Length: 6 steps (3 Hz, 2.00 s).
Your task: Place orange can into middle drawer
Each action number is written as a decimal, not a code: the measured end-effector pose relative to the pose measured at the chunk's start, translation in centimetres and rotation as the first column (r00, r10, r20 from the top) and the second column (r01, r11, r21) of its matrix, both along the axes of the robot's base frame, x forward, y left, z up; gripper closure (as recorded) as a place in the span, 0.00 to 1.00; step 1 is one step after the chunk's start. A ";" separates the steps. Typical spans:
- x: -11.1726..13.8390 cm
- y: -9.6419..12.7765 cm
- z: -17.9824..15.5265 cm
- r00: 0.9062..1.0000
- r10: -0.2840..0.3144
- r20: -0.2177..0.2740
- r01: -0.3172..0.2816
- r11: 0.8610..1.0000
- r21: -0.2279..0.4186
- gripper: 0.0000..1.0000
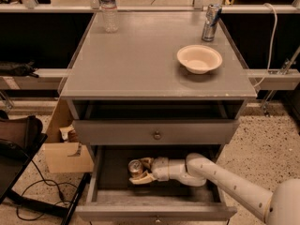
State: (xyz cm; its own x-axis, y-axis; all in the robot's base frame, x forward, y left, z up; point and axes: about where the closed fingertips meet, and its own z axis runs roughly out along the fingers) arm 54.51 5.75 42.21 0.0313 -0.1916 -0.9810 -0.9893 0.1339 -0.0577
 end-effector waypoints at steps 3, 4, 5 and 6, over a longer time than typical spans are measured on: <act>0.0 0.0 0.0 1.000 0.000 0.000 0.000 1.000 0.000 0.04; 0.0 0.0 0.0 1.000 0.000 0.000 0.000 1.000 0.000 0.00; 0.0 0.0 0.0 1.000 0.000 0.000 0.000 1.000 0.000 0.00; -0.3 0.4 0.1 1.000 0.012 0.001 -0.012 1.000 -0.018 0.00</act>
Offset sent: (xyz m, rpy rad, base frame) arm 0.0000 0.0000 0.0000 0.0000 0.0000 0.0000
